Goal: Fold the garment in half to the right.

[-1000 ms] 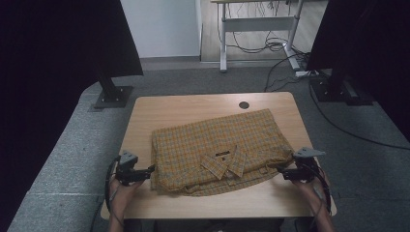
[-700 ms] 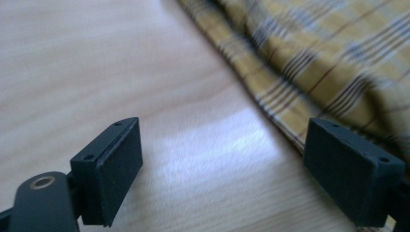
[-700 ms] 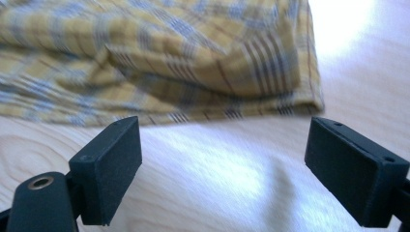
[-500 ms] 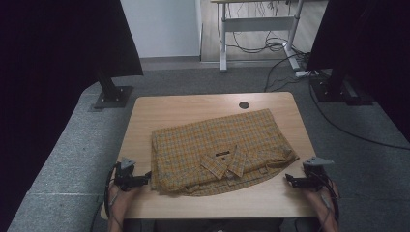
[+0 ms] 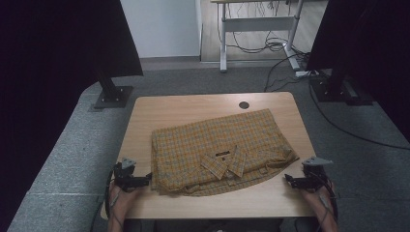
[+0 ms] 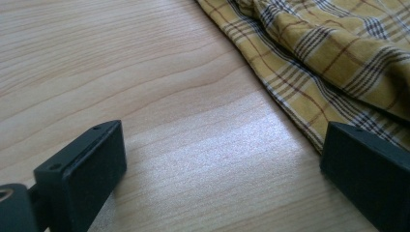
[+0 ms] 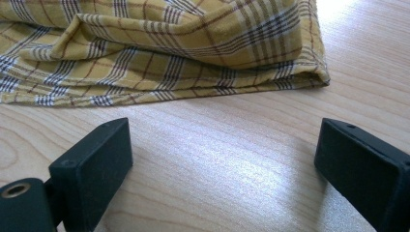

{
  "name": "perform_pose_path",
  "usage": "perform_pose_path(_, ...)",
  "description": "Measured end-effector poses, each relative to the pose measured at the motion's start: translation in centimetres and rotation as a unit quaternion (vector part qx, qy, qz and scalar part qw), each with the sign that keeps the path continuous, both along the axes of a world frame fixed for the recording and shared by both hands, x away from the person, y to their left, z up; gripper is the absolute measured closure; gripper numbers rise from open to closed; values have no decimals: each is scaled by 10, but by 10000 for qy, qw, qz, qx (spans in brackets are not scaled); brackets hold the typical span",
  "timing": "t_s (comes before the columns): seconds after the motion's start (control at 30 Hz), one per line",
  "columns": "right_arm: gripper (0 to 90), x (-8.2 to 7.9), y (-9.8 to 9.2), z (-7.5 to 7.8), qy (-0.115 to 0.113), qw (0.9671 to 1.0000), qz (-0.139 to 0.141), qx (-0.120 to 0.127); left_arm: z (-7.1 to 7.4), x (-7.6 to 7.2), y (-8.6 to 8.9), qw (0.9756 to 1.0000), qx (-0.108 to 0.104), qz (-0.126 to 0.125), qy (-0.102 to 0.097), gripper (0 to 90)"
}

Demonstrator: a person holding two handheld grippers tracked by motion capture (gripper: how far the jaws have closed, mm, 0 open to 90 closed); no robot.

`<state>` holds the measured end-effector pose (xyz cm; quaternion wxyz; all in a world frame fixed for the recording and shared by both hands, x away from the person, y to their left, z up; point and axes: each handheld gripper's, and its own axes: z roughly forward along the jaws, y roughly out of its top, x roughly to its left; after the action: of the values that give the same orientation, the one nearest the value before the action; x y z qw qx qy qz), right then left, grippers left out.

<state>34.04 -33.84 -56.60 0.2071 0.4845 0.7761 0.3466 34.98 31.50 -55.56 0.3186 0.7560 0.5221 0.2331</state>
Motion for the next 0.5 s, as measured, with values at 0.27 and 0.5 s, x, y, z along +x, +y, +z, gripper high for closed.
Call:
perform_pose_path(0.27, 57, 0, 0, 0, -1, 10000, 1, 2, 1, 0, 1, 10000, -8, 29, -13, 47)
perform_pose_path(0.5, 57, 0, 0, 0, -2, 10000, 1, 3, 3, 2, 2, 10000, -65, -4, -8, 71)
